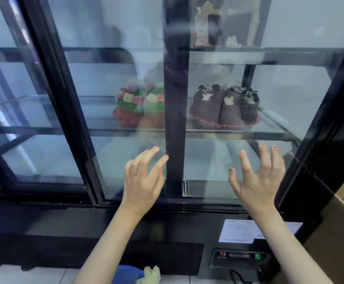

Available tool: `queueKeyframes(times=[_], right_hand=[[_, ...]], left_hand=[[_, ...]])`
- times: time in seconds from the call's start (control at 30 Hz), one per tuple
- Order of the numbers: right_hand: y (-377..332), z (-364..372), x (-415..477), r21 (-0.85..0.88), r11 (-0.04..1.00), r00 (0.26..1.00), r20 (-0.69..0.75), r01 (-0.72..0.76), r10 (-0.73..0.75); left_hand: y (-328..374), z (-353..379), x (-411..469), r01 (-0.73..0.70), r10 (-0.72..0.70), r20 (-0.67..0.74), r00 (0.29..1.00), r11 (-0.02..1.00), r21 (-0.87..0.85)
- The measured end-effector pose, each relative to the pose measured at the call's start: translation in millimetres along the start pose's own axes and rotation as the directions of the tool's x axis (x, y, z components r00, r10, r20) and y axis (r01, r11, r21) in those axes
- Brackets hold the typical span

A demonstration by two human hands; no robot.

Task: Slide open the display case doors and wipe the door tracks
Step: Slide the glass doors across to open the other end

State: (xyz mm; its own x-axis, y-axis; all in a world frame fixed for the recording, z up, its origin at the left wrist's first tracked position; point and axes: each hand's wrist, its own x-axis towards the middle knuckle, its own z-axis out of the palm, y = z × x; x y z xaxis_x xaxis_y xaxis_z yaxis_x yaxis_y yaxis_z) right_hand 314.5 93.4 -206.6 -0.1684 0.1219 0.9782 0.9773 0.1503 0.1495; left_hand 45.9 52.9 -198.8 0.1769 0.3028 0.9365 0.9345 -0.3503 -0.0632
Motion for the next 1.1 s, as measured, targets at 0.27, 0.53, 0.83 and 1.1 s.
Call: queueKeyframes(times=[0.27,0.53,0.83,1.1], right_hand=[[-76.6,-11.6,7.7,0.166,0.980,0.991,0.055,0.108,-0.118],[-157.7,-18.3,49.0,0.374,0.904,0.956,0.119,0.208,-0.269],[-214.4,-5.6,91.0,0.363,0.893,0.951,0.053,0.267,-0.306],[-282.6,1.0,116.4,0.423,0.874,0.965,-0.005,0.240,-0.263]], left_hand=[[-59.7,-39.5,-12.7,0.193,-0.204,0.066,0.977,0.971,0.142],[-83.6,-53.4,-8.9,0.308,-0.331,0.124,0.936,0.936,0.171],[-97.9,-66.2,-13.4,0.468,-0.465,0.053,0.884,0.880,-0.079],[-201.0,-90.6,-35.0,0.668,-0.672,0.005,0.741,0.738,0.095]])
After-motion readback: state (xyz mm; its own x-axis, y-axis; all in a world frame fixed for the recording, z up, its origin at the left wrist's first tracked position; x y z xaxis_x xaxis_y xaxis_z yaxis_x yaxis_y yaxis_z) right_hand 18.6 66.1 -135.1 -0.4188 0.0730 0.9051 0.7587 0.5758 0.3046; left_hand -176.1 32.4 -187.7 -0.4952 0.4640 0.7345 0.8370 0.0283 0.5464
